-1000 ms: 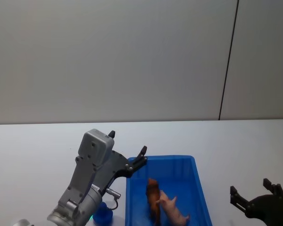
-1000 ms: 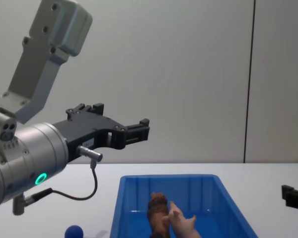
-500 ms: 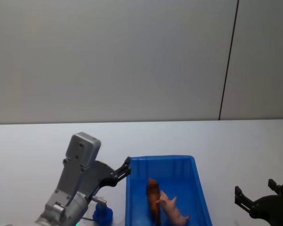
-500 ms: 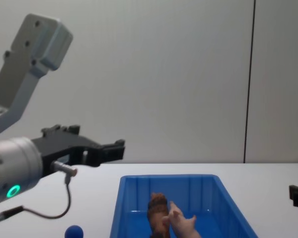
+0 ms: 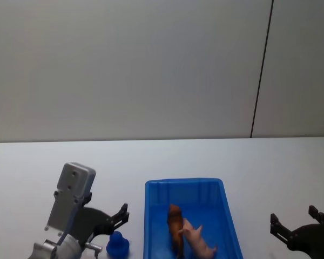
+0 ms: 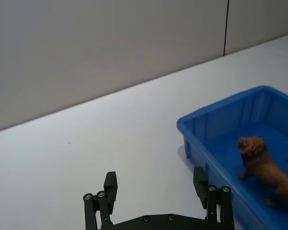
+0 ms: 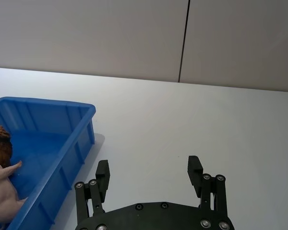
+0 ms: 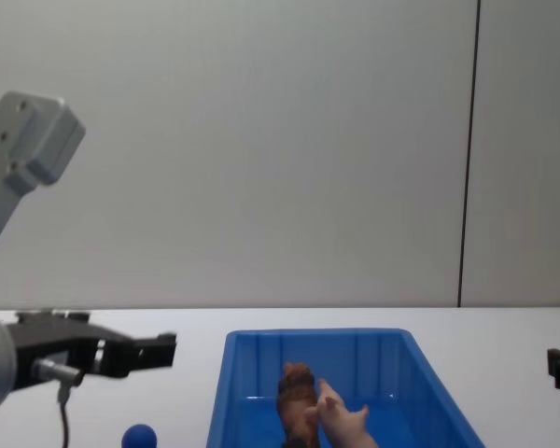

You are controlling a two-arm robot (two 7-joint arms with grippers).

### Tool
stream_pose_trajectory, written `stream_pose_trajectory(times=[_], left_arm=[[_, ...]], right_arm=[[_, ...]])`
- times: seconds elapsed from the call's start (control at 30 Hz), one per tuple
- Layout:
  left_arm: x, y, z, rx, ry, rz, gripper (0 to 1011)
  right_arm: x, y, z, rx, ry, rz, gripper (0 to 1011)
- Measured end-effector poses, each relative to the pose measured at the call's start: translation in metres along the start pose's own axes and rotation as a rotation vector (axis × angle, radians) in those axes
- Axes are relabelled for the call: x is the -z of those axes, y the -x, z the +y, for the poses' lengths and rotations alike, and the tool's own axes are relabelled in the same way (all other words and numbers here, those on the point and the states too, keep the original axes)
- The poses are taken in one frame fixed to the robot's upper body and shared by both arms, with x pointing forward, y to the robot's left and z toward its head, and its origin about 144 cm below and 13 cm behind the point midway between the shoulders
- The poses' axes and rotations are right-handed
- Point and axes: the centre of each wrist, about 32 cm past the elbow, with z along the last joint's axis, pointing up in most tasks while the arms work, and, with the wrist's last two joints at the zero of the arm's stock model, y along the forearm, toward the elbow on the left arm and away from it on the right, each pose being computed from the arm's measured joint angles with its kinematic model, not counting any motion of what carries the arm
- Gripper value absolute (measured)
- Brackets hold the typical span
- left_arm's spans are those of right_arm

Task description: Pick up the two dolls from the table and place them into the box.

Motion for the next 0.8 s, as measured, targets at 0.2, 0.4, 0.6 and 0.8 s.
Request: stream_pose_trajectory(times=[0.2, 0.4, 0.6, 0.8], left_arm=[[0.004, -0.004, 0.003, 0.002, -0.063, 0.027, 1001], [0.008, -0.007, 0.004, 0.013, -0.115, 0.053, 1001], [0.013, -0.008, 0.003, 0.037, -0.149, 0.078, 1001], [0.017, -0.008, 0.001, 0.060, -0.169, 0.099, 1001]], right_arm=[[0.000, 0.000, 0.000, 0.001, 0.000, 0.000, 1001], [0.000, 0.000, 0.000, 0.002, 0.000, 0.000, 1001], [0.000, 0.000, 0.000, 0.002, 0.000, 0.000, 1001], [0.000, 0.000, 0.000, 0.002, 0.000, 0.000, 1001]])
